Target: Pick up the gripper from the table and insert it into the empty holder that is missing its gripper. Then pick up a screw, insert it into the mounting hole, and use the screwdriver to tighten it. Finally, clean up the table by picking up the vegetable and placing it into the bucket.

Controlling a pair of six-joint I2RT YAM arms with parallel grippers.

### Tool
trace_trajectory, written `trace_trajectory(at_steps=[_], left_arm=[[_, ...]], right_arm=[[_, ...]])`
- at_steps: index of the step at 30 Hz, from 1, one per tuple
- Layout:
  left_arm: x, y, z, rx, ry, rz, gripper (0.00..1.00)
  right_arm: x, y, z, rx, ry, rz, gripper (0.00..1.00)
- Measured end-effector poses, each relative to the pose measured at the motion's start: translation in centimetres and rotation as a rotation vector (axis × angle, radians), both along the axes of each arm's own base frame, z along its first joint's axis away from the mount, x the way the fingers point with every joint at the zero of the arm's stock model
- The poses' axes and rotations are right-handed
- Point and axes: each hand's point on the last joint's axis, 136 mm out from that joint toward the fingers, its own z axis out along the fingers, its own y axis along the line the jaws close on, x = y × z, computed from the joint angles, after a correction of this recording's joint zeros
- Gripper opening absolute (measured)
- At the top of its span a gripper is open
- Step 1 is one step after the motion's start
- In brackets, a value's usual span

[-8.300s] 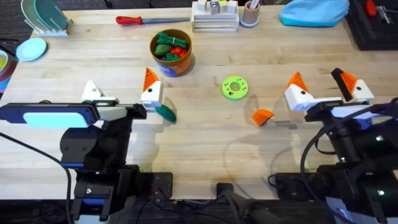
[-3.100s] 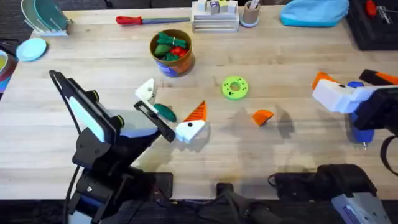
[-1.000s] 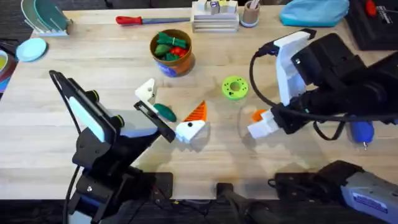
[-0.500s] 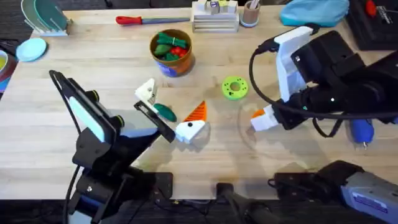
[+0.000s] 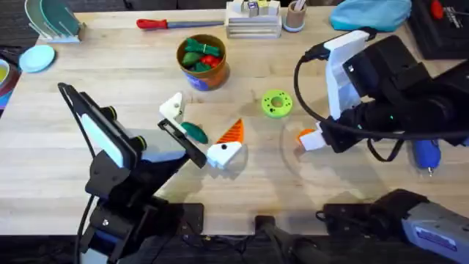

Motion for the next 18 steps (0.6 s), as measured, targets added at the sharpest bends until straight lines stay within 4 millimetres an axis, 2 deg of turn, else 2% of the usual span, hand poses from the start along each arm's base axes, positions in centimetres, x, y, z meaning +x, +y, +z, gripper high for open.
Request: trace_trajectory(at_steps=[6, 11, 15, 18], left_arm=[[0.0, 0.0, 0.0, 0.000, 0.000, 0.000, 0.993], [0.0, 0.0, 0.0, 0.000, 0.000, 0.000, 0.993], [0.0, 0.0, 0.0, 0.000, 0.000, 0.000, 0.993], [0.0, 0.0, 0.0, 0.000, 0.000, 0.000, 0.993]], right_arm=[[-0.2, 0.1, 0.0, 0.009, 0.007, 0.003, 0.325], [-0.3, 0.1, 0.0, 0.008, 0.012, 0.004, 0.041], [-0.2, 0.2, 0.2, 0.010, 0.013, 0.000, 0.015], [0.4, 0.5, 1.2, 0.023, -0.013, 0.001, 0.014]])
